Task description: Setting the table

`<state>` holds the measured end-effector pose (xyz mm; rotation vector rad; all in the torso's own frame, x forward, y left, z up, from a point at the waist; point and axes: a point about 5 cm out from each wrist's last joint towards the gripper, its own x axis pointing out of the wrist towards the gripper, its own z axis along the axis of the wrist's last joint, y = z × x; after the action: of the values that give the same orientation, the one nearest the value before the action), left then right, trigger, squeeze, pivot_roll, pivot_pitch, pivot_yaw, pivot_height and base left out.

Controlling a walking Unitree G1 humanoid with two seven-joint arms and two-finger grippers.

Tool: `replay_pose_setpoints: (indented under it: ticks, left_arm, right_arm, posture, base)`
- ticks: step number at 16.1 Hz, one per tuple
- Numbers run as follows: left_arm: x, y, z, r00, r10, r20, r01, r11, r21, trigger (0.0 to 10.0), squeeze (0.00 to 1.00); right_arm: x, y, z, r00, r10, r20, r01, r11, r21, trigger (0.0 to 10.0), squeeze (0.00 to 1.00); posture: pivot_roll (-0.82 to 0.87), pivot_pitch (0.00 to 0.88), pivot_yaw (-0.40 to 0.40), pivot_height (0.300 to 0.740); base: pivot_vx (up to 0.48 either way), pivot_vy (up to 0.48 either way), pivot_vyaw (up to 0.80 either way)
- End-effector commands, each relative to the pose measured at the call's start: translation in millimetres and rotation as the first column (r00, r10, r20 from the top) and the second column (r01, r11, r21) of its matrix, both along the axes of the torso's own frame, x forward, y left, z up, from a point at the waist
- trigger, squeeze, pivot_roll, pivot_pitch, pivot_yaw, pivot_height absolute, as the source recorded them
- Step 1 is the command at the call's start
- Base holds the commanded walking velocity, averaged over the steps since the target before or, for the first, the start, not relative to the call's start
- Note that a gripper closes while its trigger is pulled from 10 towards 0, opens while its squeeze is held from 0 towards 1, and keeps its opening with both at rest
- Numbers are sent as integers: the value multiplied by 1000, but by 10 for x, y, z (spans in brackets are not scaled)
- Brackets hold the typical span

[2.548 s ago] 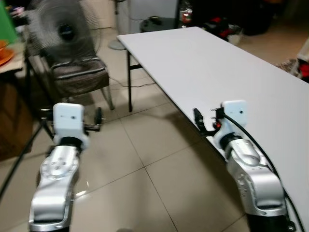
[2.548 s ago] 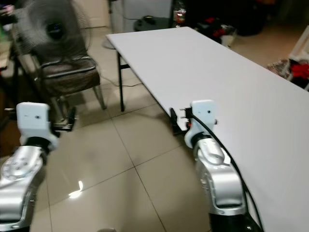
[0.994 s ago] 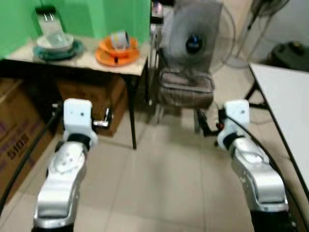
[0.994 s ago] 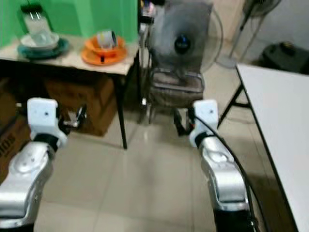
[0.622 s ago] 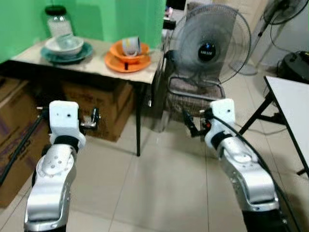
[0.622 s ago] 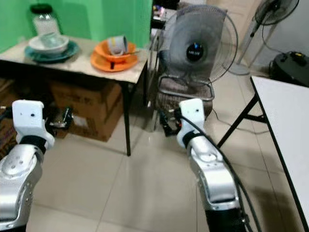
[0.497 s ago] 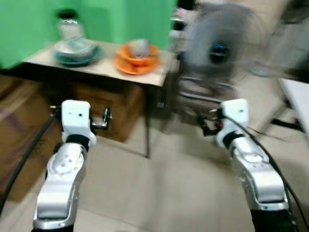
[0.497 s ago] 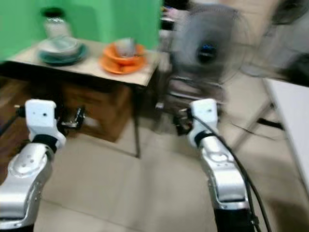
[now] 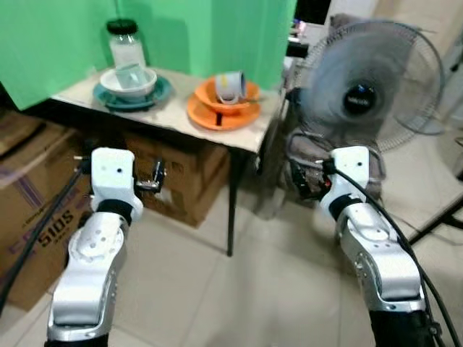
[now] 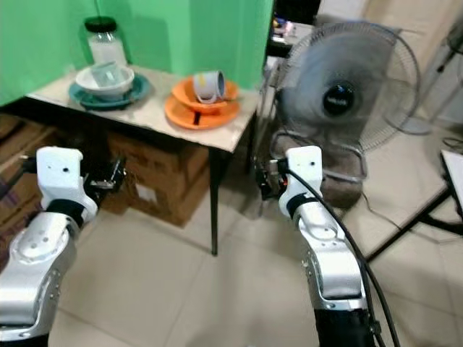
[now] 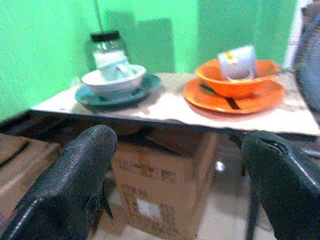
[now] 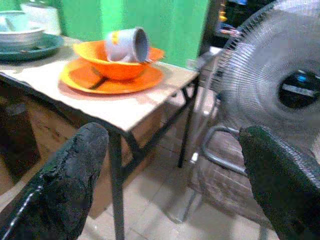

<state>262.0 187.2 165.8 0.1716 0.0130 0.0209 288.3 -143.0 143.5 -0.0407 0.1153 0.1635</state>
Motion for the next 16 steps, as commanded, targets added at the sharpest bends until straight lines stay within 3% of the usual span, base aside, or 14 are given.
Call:
replay_pose_setpoints:
  ticks: [1,4,7,9,16]
  left_arm:
    - [-12,74,8,1000,16,-2,-16,1000,14,10000,0]
    - [-1,83,12,1000,-5,-5,6,1000,14,10000,0]
    - [-38,48,-5,999,-35,-12,35,999,26,10000,0]
    - [-92,33,-19,999,-48,-15,48,998,37,10000,0]
    - [-164,25,-54,979,-198,-44,202,972,122,10000,0]
  right_arm:
    - [7,79,20,1000,12,-1,-12,999,31,10000,0]
    - [-39,49,48,999,-51,11,50,992,113,10000,0]
    - [-80,19,33,998,-62,15,60,992,113,10000,0]
    - [-70,52,42,1000,10,26,-14,986,169,10000,0]
    - [-57,186,-40,995,100,29,-102,993,63,10000,0]
  posture:
    - [160,0,-16,740]
    - [157,0,5,740]
    - [158,0,-3,740]
    - [180,0,-12,740]
    - [195,0,6,740]
  base:
    - [416,0,0]
    - [417,0,0]
    - [416,0,0]
    - [414,0,0]
    - [413,0,0]
